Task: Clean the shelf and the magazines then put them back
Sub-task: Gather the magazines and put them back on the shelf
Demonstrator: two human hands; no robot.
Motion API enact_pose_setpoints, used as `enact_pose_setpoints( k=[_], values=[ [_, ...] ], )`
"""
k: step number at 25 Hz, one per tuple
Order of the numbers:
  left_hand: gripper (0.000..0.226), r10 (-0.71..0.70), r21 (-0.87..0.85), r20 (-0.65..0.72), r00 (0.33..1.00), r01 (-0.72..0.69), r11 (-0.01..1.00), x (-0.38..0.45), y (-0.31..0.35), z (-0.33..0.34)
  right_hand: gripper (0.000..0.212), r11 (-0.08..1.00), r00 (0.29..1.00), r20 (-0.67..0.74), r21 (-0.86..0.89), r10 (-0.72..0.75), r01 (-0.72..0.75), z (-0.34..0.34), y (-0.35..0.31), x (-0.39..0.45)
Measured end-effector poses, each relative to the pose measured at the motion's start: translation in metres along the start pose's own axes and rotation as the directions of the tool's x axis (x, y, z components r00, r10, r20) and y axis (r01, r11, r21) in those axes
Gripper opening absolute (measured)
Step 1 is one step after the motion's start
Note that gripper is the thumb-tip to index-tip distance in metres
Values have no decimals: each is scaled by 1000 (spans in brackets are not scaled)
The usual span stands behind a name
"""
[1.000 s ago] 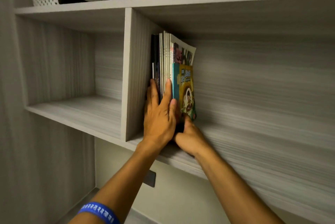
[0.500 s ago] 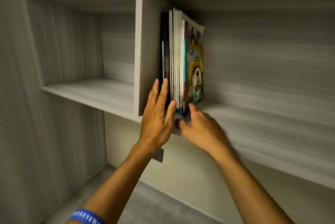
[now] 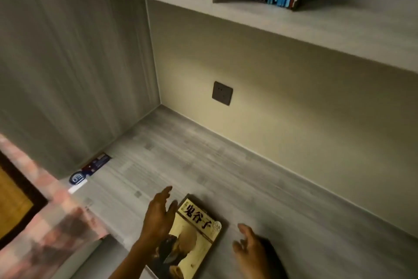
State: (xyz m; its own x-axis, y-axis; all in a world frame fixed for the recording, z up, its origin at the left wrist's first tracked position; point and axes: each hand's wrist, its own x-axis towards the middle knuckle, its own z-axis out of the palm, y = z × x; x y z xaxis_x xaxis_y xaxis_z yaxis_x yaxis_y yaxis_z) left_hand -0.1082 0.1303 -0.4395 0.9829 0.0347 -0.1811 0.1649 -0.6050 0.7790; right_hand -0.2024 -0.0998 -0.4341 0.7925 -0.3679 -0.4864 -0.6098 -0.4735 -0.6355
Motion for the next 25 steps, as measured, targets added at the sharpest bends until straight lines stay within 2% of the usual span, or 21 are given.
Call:
enact_pose_setpoints(
  k=[2,4,7,8,11,12,15,16,18,20,22,24,25],
  values=[
    [55,-225,226,160,961,186,956,-5,-56,14,50,948,964,136,196,228,-252,40,33,2],
    [53,-332,349,262,906,232,908,-15,-88,23,44,886,904,255,232,342,-401,66,45,-1],
    [59,-391,370,297,871,273,888,-32,-114,32,40,820,818,405,231,408,-523,99,69,16],
    [63,-399,352,285,872,292,889,-34,-116,34,42,799,800,446,255,402,-544,102,64,15],
    [65,-382,348,238,893,289,892,-24,-109,30,28,738,766,521,333,376,-588,105,36,5],
    [62,-417,342,245,875,324,882,-19,-108,27,28,723,753,542,339,373,-602,108,33,3],
    [64,-548,256,344,762,486,836,-15,-115,26,34,690,748,568,387,343,-611,110,42,-1],
    [69,-555,219,413,722,513,830,-19,-119,30,35,705,751,562,373,346,-603,108,46,0],
    [71,-523,54,499,691,578,815,-30,-122,41,36,705,754,551,371,356,-604,99,51,5],
    [67,-447,-144,527,723,594,792,-38,-110,54,39,682,764,534,407,362,-608,91,53,9],
    [66,-331,-287,527,783,531,797,-40,-87,59,36,663,806,477,481,351,-573,86,50,12],
    [50,-222,-374,515,828,450,811,-40,-63,51,33,607,851,395,597,347,-525,80,44,9],
    [42,-172,-418,501,848,412,810,-39,-55,44,38,581,877,345,656,335,-481,75,37,6]
  ],
)
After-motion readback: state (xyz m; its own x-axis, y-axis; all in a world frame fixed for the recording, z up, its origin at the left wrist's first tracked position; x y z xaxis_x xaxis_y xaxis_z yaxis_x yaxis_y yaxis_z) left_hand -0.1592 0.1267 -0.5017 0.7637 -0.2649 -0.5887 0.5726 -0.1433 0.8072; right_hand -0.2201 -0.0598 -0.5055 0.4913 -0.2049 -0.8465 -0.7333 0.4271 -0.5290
